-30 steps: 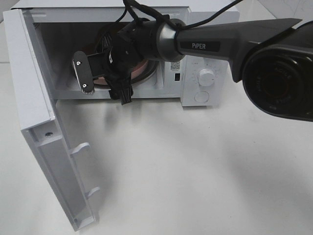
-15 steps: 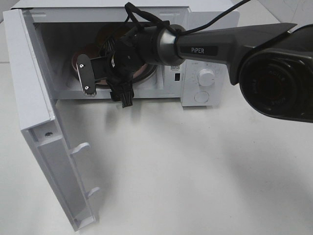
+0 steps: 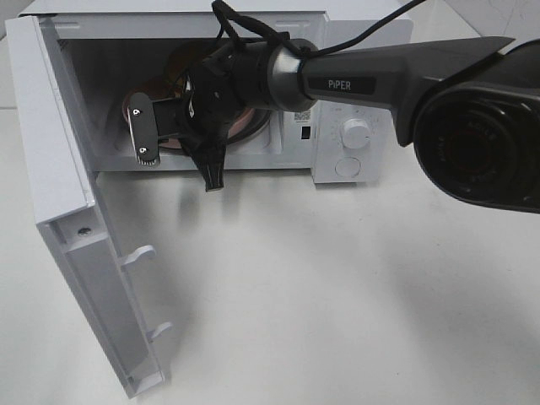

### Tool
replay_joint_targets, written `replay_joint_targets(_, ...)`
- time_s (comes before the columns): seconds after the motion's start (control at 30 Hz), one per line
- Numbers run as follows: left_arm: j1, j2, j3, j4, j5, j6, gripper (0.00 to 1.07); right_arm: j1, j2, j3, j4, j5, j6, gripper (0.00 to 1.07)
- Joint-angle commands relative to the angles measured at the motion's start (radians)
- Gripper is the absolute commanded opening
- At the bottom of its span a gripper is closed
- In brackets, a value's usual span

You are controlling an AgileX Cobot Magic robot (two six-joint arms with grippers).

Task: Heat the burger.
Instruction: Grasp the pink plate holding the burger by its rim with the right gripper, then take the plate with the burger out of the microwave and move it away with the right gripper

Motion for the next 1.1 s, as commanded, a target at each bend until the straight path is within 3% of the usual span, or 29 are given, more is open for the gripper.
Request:
replay_joint_targets(0.03,0.002,-0.019,0.002,-0.005,-0.009,-0.003,0.98,-0.015,0.0,-0.007,-0.034,-0.017,0.001,0.0)
replay_joint_targets(0.5,0.002,-0.019,0.002,-0.005,-0.009,-0.003,0.98,0.002,-0.079,0.029,-0.007,0.052,-0.036,0.0)
replay_joint_targets(0.73,0.002,-0.019,0.002,-0.005,-0.009,-0.003,0.98,0.003,-0.161,0.172,-0.029,-0.042,-0.056,0.0)
replay_joint_targets(0.8,0.002,-0.019,0.002,-0.005,-0.009,-0.003,0.98,0.003,-0.206,0.254,-0.064,-0.113,-0.056,0.0)
replay_joint_targets(1.1,0.002,-0.019,0.002,-0.005,-0.009,-0.003,0.98,0.003,-0.299,0.416,-0.071,-0.232,-0.059,0.0)
